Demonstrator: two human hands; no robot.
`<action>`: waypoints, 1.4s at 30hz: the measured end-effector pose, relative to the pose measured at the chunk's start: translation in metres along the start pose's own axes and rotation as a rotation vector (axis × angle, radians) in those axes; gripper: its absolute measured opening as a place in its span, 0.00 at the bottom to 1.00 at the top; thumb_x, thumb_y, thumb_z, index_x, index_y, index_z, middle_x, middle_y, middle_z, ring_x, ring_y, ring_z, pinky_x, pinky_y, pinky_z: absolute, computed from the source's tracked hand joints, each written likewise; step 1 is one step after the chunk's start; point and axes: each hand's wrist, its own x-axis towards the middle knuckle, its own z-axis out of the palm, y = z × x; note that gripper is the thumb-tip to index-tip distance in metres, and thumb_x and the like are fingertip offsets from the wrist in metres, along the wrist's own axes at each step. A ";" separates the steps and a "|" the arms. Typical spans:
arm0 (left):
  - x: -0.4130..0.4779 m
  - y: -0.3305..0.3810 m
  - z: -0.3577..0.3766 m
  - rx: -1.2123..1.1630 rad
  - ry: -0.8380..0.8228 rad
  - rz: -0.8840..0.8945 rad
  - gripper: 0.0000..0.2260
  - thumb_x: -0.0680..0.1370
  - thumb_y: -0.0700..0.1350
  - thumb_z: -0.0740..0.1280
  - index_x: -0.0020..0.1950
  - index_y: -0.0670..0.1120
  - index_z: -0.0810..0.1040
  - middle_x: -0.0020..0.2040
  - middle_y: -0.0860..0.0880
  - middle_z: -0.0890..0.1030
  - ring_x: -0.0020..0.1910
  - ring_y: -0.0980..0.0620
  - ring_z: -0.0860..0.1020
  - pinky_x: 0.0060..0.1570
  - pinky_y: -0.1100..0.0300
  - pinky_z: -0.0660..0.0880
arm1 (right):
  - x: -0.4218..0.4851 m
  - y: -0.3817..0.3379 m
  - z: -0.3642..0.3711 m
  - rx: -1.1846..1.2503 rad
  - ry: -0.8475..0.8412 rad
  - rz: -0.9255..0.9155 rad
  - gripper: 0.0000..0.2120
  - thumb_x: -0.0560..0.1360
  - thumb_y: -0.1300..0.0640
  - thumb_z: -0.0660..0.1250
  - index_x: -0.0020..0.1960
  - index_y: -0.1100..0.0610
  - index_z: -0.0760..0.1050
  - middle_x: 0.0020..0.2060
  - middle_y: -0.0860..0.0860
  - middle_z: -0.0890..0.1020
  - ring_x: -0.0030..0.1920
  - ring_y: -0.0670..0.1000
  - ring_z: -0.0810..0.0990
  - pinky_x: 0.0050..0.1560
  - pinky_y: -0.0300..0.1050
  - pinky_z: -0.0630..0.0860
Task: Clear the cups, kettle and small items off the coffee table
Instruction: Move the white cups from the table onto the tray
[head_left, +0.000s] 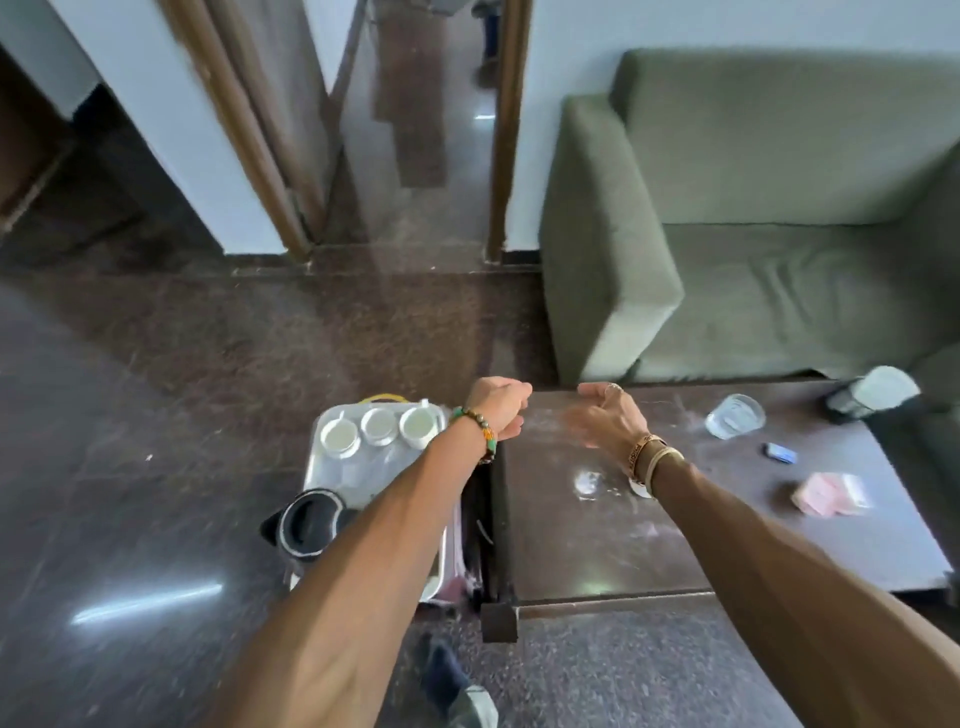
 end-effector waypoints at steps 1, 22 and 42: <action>-0.007 0.005 0.016 0.014 -0.022 0.014 0.07 0.77 0.44 0.67 0.39 0.50 0.77 0.43 0.47 0.79 0.37 0.49 0.77 0.40 0.58 0.78 | -0.005 0.007 -0.017 0.022 0.026 0.006 0.26 0.67 0.53 0.74 0.65 0.53 0.75 0.49 0.55 0.85 0.48 0.58 0.85 0.56 0.56 0.81; -0.227 -0.085 0.403 0.349 -0.401 0.158 0.03 0.79 0.40 0.63 0.46 0.45 0.75 0.39 0.48 0.76 0.34 0.53 0.72 0.35 0.62 0.69 | -0.222 0.314 -0.318 0.236 0.463 0.158 0.17 0.67 0.55 0.75 0.56 0.51 0.83 0.42 0.49 0.84 0.46 0.55 0.83 0.54 0.54 0.81; -0.175 -0.061 0.584 0.493 -0.563 0.083 0.11 0.78 0.39 0.63 0.36 0.48 0.70 0.35 0.50 0.74 0.28 0.56 0.70 0.23 0.68 0.65 | -0.145 0.401 -0.440 0.342 0.505 0.328 0.26 0.63 0.51 0.73 0.61 0.53 0.79 0.49 0.55 0.85 0.51 0.56 0.84 0.55 0.56 0.82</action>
